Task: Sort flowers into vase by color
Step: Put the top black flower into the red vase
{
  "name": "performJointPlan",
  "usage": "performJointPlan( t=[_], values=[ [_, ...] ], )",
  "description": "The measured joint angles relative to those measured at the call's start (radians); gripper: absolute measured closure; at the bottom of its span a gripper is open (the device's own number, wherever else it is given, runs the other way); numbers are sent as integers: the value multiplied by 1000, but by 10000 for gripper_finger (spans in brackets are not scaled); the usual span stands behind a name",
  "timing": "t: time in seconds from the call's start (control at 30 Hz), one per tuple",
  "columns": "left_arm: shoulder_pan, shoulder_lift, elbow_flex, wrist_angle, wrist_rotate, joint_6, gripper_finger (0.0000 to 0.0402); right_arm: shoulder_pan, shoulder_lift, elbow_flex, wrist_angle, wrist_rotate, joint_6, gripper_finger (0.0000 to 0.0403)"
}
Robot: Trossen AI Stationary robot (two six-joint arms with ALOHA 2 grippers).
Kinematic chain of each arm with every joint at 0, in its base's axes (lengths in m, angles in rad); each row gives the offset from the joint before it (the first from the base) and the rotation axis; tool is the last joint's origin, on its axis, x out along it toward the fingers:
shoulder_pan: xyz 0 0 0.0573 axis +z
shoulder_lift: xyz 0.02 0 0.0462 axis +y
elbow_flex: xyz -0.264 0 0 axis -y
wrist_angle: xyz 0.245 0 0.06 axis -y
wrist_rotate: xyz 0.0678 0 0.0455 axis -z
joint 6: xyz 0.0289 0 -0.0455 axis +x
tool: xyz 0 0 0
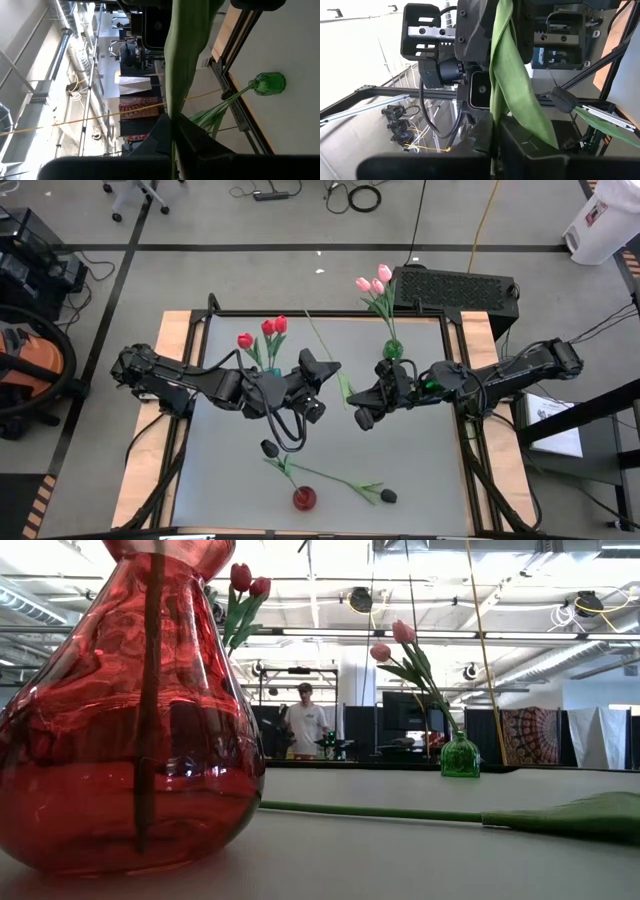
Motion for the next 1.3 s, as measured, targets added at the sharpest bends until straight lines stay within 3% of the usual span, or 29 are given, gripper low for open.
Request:
performJointPlan(
  t=[0.2,0.67,0.97,1.17,1.3],
  values=[
    [0,0,0,-1,-3,0,398,-1,0,0,1,32,-3,346],
    [-21,-2,0,-1,-123,-15,398,-5,-52,0,-3,47,-108,260],
    [-41,-44,11,25,-177,-80,398,-43,-140,0,-84,79,-221,250],
    [-68,-78,31,200,-245,-84,393,-70,-186,0,-164,84,-292,250],
    [-83,-112,49,300,-309,-188,392,-83,-206,0,-249,103,-324,250]
  ],
)
